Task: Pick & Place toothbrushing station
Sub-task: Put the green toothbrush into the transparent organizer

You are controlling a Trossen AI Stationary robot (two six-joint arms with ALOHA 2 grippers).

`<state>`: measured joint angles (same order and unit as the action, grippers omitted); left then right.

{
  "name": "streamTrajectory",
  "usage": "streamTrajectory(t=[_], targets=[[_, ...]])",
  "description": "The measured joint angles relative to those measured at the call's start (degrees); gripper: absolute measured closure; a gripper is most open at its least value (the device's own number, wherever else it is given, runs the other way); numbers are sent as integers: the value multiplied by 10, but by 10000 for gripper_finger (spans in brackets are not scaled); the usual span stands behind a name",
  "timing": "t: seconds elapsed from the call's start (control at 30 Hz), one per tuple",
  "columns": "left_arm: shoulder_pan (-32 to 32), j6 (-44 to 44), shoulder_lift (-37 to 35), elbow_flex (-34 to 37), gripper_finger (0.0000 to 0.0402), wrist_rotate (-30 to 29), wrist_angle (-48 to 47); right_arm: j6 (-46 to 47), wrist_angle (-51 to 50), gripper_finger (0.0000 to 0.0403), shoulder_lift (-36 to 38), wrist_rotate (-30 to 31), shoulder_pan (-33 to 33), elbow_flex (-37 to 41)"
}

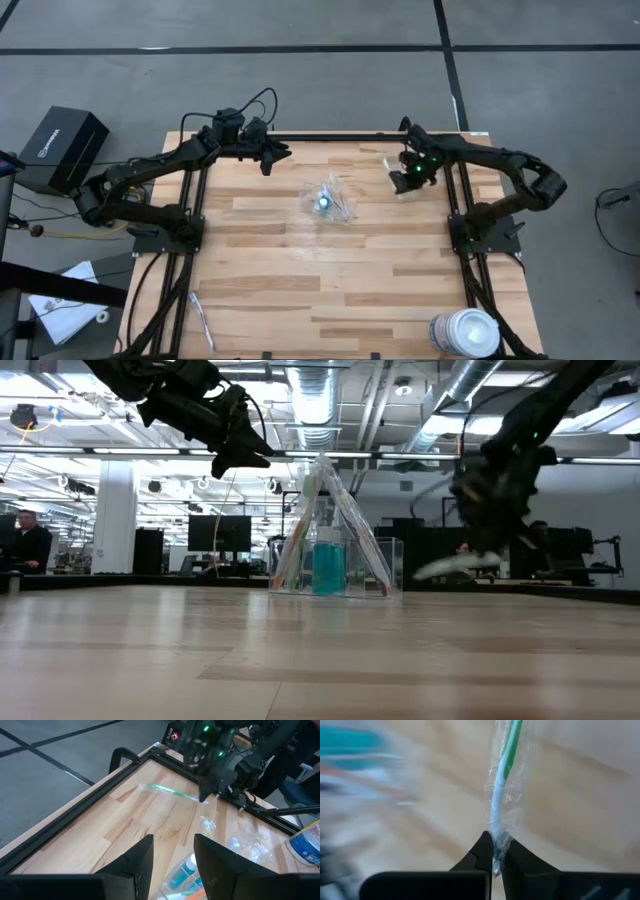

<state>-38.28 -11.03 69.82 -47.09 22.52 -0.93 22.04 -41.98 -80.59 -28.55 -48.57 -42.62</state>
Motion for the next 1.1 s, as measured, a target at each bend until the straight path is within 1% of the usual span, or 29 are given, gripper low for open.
streamTrajectory(t=[0.13,0.23,0.33,0.43,0.57,0.7,0.83,1.0,1.1], targets=[[0,0,0,0,265,0,-1,82,40,398,59,-89,14,-14],[0,1,0,0,265,0,-2,166,85,399,108,-152,21,-15],[0,4,0,0,265,0,-2,255,123,400,158,-193,33,-15],[0,6,0,0,265,0,-2,359,168,401,207,-213,60,-15],[0,7,0,0,265,0,-1,518,253,401,264,-228,116,-16],[0,7,0,0,265,-2,-1,644,275,401,295,-261,176,-16],[0,7,0,0,265,-2,-1,733,277,401,311,-309,236,-16],[0,5,0,0,265,-3,-1,790,274,401,312,-308,297,-16],[0,3,0,0,265,-3,-1,824,298,401,306,-296,311,-15]])
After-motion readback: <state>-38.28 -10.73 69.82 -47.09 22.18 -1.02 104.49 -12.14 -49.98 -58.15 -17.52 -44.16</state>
